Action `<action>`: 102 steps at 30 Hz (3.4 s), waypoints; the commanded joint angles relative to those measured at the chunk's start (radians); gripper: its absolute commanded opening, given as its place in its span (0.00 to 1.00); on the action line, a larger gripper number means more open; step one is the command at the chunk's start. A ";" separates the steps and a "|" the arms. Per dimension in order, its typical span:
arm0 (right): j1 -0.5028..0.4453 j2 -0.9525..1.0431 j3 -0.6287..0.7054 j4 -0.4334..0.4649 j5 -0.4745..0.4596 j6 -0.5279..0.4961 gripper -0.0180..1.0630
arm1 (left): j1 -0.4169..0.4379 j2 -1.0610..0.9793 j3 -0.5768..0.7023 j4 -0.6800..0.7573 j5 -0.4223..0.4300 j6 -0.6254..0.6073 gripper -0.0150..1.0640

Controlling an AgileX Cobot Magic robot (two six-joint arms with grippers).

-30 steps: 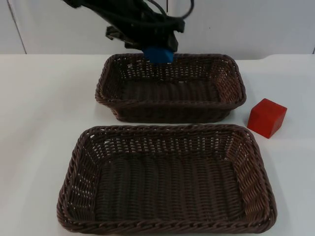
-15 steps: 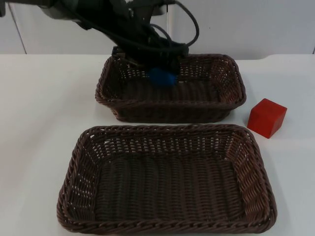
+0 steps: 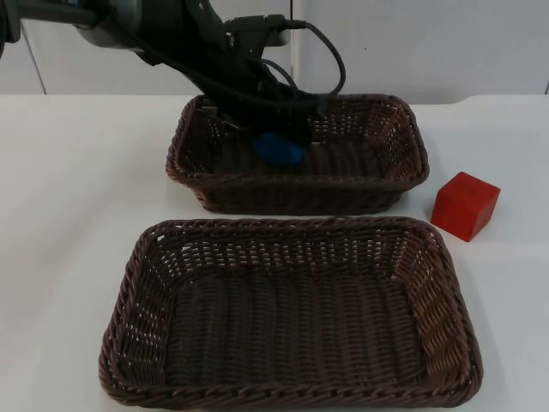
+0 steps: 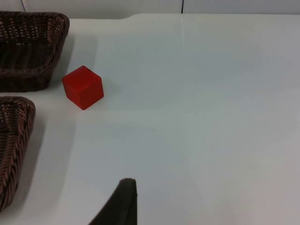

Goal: Pick up one cube with the left hand and place it into the upper basket. Pick up one cube with the right hand and place it into the lower basket.

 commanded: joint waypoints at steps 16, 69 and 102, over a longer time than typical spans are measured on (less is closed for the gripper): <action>0.003 -0.003 0.003 -0.006 -0.005 -0.007 0.99 | -0.004 0.001 -0.009 0.013 0.018 -0.004 0.60; 0.003 -0.003 0.003 -0.006 -0.005 -0.007 0.99 | -0.002 -0.611 -0.005 0.124 0.385 0.015 0.72; 0.003 -0.003 0.003 -0.004 -0.005 -0.007 0.99 | -0.002 -1.356 0.993 0.150 -0.115 -0.027 0.72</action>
